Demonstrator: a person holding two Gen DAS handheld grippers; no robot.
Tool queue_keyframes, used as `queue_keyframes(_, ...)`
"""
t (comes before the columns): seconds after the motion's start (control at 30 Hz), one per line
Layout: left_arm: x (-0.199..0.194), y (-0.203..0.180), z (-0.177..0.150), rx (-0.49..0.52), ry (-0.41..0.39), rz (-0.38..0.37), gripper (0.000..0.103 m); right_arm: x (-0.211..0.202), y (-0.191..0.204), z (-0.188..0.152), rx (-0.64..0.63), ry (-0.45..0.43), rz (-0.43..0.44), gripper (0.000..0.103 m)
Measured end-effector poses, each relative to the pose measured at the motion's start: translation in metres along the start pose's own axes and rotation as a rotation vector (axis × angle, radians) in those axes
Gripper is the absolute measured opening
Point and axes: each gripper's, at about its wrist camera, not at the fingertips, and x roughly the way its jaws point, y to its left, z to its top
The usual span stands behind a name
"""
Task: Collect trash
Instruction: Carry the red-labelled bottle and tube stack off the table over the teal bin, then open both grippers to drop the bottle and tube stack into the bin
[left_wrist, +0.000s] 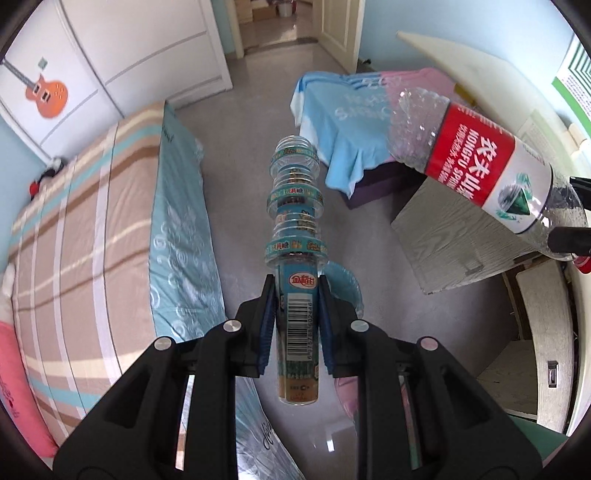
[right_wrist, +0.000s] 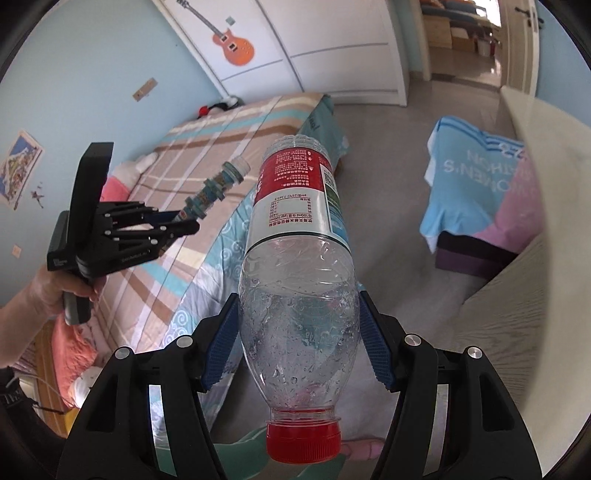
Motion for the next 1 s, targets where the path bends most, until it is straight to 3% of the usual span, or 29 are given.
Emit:
queue_keyframes(0.43, 0.168, 0.049, -0.045, -0.056, 0.245, -0.049, 0.019, 0.191, -0.033, -0.04, 0.17, 0.183, -0.016, 0.063)
queue_keyframes(0.77, 0.293, 0.035, -0.08, -0.106, 0.394, -0.138, 0.019, 0.323, -0.079, -0.102, 0.296, 0.342, -0.038, 0.063)
queue_keyframes(1.0, 0.361, 0.013, -0.112, -0.127, 0.504, -0.171, 0.019, 0.387, -0.097, -0.133, 0.317, 0.453, -0.057, 0.063)
